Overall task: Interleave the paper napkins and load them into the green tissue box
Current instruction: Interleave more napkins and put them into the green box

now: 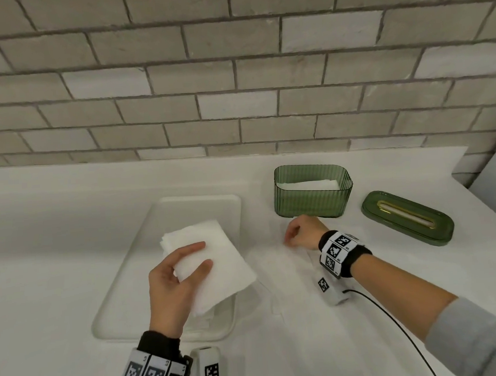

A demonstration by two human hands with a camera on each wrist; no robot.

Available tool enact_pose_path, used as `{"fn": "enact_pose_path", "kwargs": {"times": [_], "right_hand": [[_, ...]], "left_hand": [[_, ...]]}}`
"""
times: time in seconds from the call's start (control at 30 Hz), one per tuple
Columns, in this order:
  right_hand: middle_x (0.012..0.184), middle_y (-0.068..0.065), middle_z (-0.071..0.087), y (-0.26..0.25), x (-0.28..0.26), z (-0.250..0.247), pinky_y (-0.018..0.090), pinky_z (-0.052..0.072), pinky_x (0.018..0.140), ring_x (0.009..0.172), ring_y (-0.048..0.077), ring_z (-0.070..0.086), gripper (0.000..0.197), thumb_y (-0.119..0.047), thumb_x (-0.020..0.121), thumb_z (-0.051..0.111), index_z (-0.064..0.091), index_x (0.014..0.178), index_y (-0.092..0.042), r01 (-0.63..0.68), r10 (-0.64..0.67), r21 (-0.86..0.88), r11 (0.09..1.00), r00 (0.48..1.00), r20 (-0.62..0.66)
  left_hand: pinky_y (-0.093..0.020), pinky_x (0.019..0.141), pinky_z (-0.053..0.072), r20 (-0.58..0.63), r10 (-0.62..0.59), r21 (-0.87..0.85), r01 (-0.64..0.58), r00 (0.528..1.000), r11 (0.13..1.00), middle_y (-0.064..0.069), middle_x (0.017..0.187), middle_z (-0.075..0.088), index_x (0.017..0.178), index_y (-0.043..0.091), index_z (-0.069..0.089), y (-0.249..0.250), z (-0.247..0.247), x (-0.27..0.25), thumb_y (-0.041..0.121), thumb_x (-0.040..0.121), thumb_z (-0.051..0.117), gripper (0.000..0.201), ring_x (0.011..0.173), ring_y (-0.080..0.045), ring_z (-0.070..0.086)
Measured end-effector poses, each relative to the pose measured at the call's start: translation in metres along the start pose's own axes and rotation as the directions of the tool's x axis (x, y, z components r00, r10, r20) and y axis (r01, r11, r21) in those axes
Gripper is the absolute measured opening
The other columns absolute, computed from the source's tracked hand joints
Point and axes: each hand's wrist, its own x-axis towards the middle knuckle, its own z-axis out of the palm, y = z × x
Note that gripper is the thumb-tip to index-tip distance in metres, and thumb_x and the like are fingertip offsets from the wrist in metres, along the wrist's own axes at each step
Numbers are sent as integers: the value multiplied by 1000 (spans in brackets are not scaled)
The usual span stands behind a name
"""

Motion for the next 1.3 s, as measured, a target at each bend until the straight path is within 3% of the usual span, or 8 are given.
{"fn": "enact_pose_path", "kwargs": {"times": [0.13, 0.37, 0.57, 0.73, 1.0, 1.1, 1.2, 1.3], "right_hand": [[89, -2, 56, -3, -1, 2, 22, 45, 69, 83, 15, 56, 42, -17, 72, 82, 60, 108, -18, -17, 16, 13, 1000, 999, 41], [70, -12, 61, -1, 1, -4, 17, 41, 65, 68, 3, 54, 12, -15, 75, 80, 75, 86, -12, 24, -24, -1, 1000, 999, 27], [109, -1, 58, 13, -4, -12, 29, 48, 89, 100, 16, 57, 39, -33, 68, 84, 61, 98, -26, -33, 32, -25, 999, 999, -21], [139, 4, 39, 24, -34, -31, 35, 44, 104, 127, 24, 46, 93, -45, 61, 84, 43, 140, -16, -70, 173, -471, 879, 969, 178], [126, 14, 55, 37, -53, -34, 30, 45, 89, 113, 30, 55, 38, -18, 91, 52, 54, 127, -10, -58, 81, -606, 793, 997, 11], [97, 9, 61, 38, -54, -49, 28, 43, 71, 93, 28, 58, 21, -16, 92, 47, 66, 100, -10, -81, 75, -531, 844, 997, -33], [55, -1, 41, 27, -64, -77, 25, 30, 50, 63, 20, 47, 32, -14, 89, 54, 48, 59, -11, -37, 30, -267, 963, 999, -30], [66, 0, 70, -7, -95, -102, 21, 49, 55, 62, 13, 65, 10, -12, 90, 65, 72, 87, -5, 87, -105, 329, 940, 994, 39]], "left_hand": [[-30, 70, 60, -12, -17, -8, 17, 1000, 1000, -3, 101, 77, 97, 19, 79, -3, 10, 2, -2, 75, 81, 30, 93, -22, 73], [-39, 75, 60, -2, -25, 1, 25, 1000, 1000, -5, 105, 75, 98, 18, 78, -3, 18, 3, -1, 73, 82, 31, 96, -26, 72], [-41, 79, 60, 26, -15, -3, 15, 1000, 1000, -1, 104, 76, 95, 19, 79, -2, 17, 4, -1, 74, 82, 29, 97, -21, 72], [-24, 67, 59, 15, -4, -13, 4, 1000, 1000, 1, 103, 76, 91, 20, 79, -4, 7, 2, -2, 74, 81, 27, 94, -16, 72], [-27, 68, 61, 78, -44, -23, 46, 996, 999, 2, 100, 77, 93, 17, 79, -6, 32, -2, -2, 74, 81, 27, 93, -18, 73], [-32, 75, 62, 102, -46, -14, 48, 994, 999, 1, 104, 76, 100, 20, 78, -8, 41, -3, 0, 75, 82, 32, 94, -16, 72], [-29, 80, 60, 120, -80, 4, 80, 990, 997, 5, 107, 75, 109, 24, 76, -14, 43, -1, 0, 78, 79, 39, 99, -14, 71], [-29, 88, 58, 150, -100, 40, 95, 984, 995, 4, 115, 73, 119, 26, 71, -16, 48, 2, 1, 82, 76, 45, 106, -12, 69]]}}
